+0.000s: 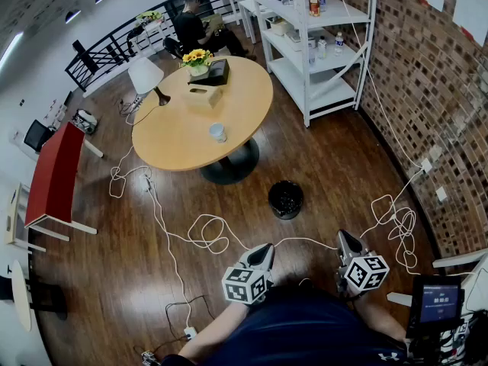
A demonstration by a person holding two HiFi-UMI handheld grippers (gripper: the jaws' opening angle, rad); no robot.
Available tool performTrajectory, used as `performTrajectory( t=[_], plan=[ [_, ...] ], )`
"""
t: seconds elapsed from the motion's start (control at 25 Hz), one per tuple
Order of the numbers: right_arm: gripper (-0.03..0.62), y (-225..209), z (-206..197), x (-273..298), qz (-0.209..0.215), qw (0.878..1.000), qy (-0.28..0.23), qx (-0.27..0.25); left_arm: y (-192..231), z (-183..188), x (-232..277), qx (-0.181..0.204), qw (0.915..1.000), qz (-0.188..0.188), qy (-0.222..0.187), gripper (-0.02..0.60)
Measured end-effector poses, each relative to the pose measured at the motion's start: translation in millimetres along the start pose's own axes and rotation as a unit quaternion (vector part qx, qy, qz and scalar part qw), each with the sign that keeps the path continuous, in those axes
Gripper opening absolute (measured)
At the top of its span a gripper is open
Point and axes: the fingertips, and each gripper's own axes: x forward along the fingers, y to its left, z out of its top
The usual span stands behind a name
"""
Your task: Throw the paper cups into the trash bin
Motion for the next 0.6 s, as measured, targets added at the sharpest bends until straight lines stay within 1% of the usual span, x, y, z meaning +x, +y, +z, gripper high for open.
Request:
performTrajectory(
  t=[0.12, 0.2, 0.44, 0.6],
  plan=[
    [0.009, -8.8, 20.4, 11.7, 0.006, 1.000, -0.020, -0.016, -3.6, 14.0, 16.7, 0.012, 0.9999, 0.001, -0.009, 0.003],
    [0.009, -13.1, 26.8, 16.8, 0.012, 0.999, -0.023, -0.019, -6.2, 17.3, 22.4, 0.015, 0.9998, 0.004, -0.010, 0.003],
    [0.009, -12.1, 28.9, 38.2, 0.036, 0.999, -0.006, -0.020, 4.5, 25.6, 26.3, 0.003, 0.9995, 0.029, -0.008, 0.003],
    [0.009, -11.7, 29.1, 56.6, 0.039, 0.999, 0.006, -0.028, 14.6, 29.0, 39.6, -0.004, 0.9996, 0.028, -0.002, 0.003]
  ],
)
